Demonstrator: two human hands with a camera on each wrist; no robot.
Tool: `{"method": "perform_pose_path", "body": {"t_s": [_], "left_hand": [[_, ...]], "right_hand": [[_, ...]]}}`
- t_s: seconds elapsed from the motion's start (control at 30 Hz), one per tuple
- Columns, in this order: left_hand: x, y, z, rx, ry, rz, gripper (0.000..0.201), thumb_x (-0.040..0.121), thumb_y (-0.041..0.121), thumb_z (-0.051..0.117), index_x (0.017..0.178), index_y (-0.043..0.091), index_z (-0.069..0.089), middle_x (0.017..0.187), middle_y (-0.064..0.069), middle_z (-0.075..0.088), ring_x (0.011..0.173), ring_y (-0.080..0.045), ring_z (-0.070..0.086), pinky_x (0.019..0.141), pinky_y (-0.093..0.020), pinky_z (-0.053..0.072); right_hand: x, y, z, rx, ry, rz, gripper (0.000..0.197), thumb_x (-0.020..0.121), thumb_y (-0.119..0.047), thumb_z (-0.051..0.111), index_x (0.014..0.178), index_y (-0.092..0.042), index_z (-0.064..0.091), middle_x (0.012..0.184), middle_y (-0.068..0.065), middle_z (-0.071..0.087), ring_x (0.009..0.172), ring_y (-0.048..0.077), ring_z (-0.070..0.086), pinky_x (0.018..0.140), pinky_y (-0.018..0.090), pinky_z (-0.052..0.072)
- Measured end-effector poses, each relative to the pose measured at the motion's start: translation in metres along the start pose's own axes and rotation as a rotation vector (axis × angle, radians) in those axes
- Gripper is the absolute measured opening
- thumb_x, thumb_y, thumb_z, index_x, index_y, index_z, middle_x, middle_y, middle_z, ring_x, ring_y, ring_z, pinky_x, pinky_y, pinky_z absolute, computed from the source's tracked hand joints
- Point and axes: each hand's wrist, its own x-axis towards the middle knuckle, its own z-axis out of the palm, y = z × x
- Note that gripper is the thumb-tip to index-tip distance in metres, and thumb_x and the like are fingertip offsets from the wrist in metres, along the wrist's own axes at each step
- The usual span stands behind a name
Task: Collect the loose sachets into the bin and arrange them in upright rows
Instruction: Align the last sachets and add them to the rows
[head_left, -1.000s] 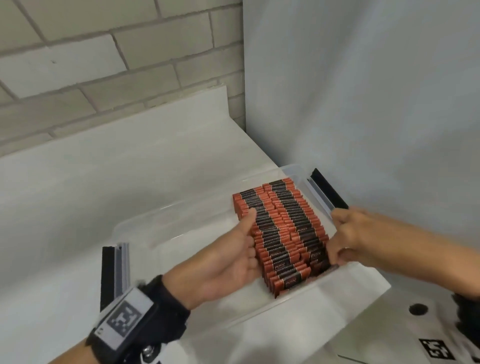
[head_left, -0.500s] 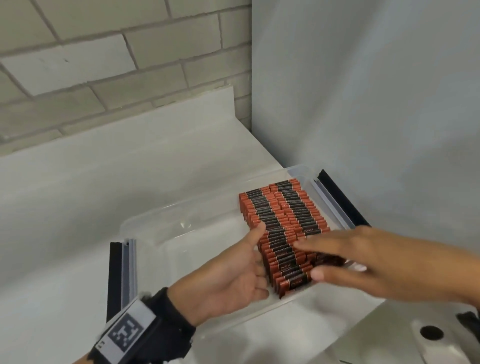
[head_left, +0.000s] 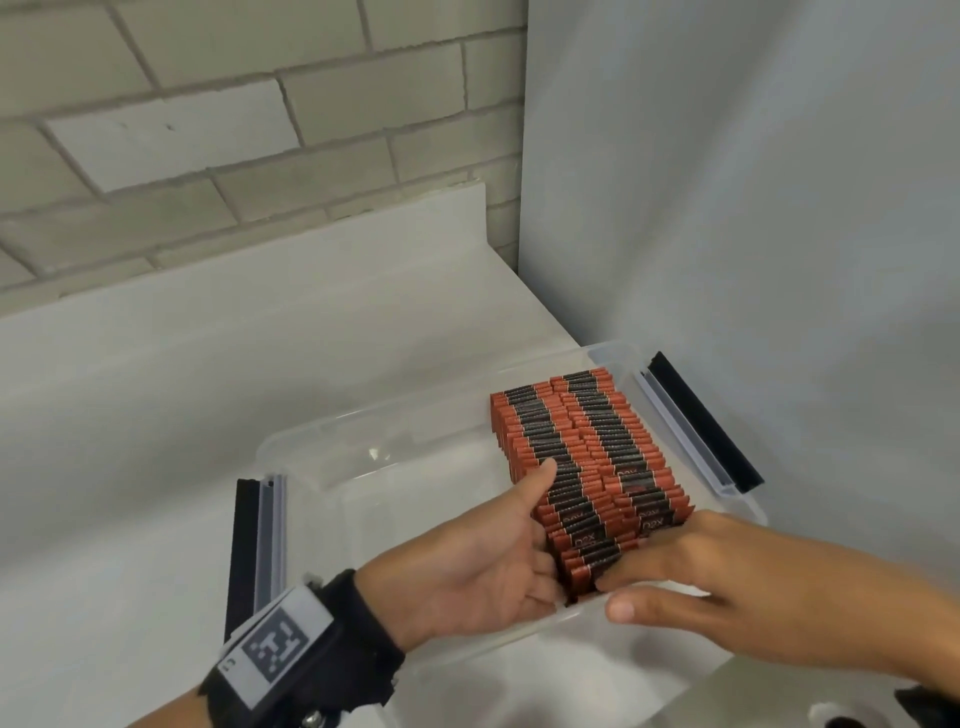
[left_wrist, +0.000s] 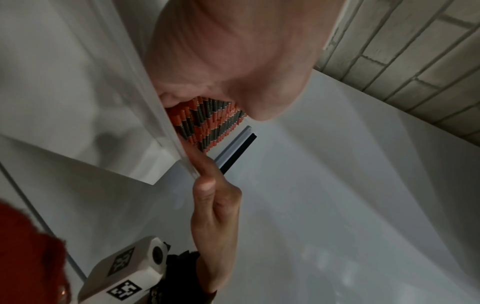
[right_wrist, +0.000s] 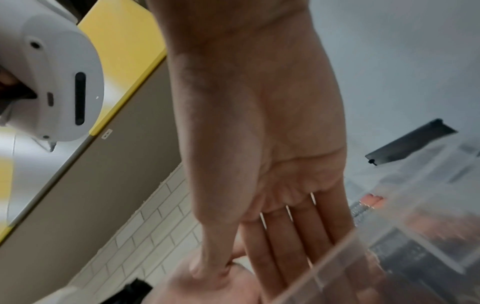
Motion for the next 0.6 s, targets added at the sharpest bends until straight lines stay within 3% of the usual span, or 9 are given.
{"method": "perform_pose_path", "body": {"t_s": [0.1,0.17,0.2,0.23,0.33,0.4,0.47,0.53,0.6], "left_hand": [[-0.003,0.002,-0.003,0.011,0.136,0.048,0.072,0.092,0.068,0.022,0.131,0.01,0.039,0.125,-0.017,0.042,0.135,-0.029,0.032,0.117,-0.038,0.016],[0.0,0.002,-0.006,-0.033,0.203,0.089,0.065,0.093,0.065,0.025,0.124,0.008,0.036,0.114,-0.01,0.042,0.132,-0.028,0.029,0.116,-0.037,0.017],[0.0,0.003,-0.006,-0.061,0.193,0.097,0.063,0.093,0.065,0.026,0.123,0.012,0.04,0.112,-0.015,0.049,0.129,-0.026,0.037,0.116,-0.036,0.02],[0.001,0.002,-0.004,-0.064,0.173,0.093,0.068,0.092,0.067,0.025,0.125,0.013,0.049,0.117,-0.017,0.055,0.127,-0.024,0.044,0.115,-0.035,0.023],[0.004,0.001,-0.008,-0.072,0.143,0.085,0.083,0.089,0.071,0.024,0.141,0.008,0.042,0.132,-0.016,0.054,0.131,-0.024,0.045,0.117,-0.035,0.021],[0.009,0.0,-0.016,-0.077,0.183,0.114,0.082,0.092,0.067,0.025,0.141,0.002,0.03,0.11,-0.016,0.063,0.116,-0.019,0.056,0.116,-0.035,0.017],[0.009,0.004,-0.015,-0.117,0.202,0.136,0.078,0.093,0.065,0.027,0.141,0.004,0.026,0.085,-0.017,0.071,0.094,-0.014,0.07,0.11,-0.028,0.031],[0.006,0.006,-0.01,-0.118,0.167,0.142,0.08,0.089,0.069,0.03,0.14,0.01,0.042,0.101,-0.015,0.073,0.102,-0.017,0.068,0.105,-0.027,0.041],[0.008,0.004,-0.011,-0.097,0.144,0.13,0.084,0.086,0.073,0.03,0.134,0.006,0.051,0.118,-0.016,0.067,0.119,-0.022,0.058,0.114,-0.036,0.031]], "right_hand": [[-0.002,0.0,-0.011,0.019,0.048,0.037,0.071,0.077,-0.081,0.02,0.123,-0.043,0.057,0.122,-0.026,0.058,0.112,-0.011,0.049,0.097,0.018,0.043],[0.0,-0.004,-0.012,-0.076,0.039,0.082,0.076,0.073,-0.084,0.01,0.14,-0.053,0.03,0.146,-0.038,0.02,0.135,-0.018,0.017,0.116,0.017,0.016],[0.002,-0.006,-0.01,-0.121,-0.003,0.108,0.077,0.074,-0.082,0.009,0.144,-0.052,0.018,0.145,-0.038,0.001,0.137,-0.017,0.0,0.115,0.015,0.002],[0.004,-0.009,-0.007,-0.145,-0.047,0.124,0.076,0.076,-0.08,0.011,0.146,-0.05,0.013,0.142,-0.036,-0.006,0.135,-0.018,-0.009,0.11,0.012,-0.005],[0.006,-0.013,-0.004,-0.114,-0.089,0.148,0.073,0.08,-0.075,0.016,0.147,-0.046,0.016,0.137,-0.038,-0.006,0.12,-0.029,-0.016,0.104,0.007,-0.008],[0.006,-0.012,-0.006,-0.095,-0.043,0.16,0.08,0.072,-0.079,0.01,0.146,-0.049,0.014,0.136,-0.04,-0.008,0.111,-0.034,-0.019,0.105,0.007,-0.006],[0.007,-0.01,-0.007,-0.11,0.001,0.191,0.086,0.067,-0.081,0.005,0.146,-0.048,-0.002,0.141,-0.036,-0.018,0.121,-0.025,-0.023,0.107,0.013,-0.009],[0.014,-0.008,-0.001,-0.129,0.002,0.215,0.088,0.067,-0.081,0.005,0.145,-0.043,-0.012,0.143,-0.029,-0.027,0.13,-0.012,-0.028,0.107,0.017,-0.012],[0.023,-0.005,0.008,-0.153,-0.012,0.192,0.094,0.066,-0.082,0.003,0.148,-0.038,-0.011,0.147,-0.023,-0.025,0.129,-0.007,-0.031,0.107,0.017,-0.014]]}}
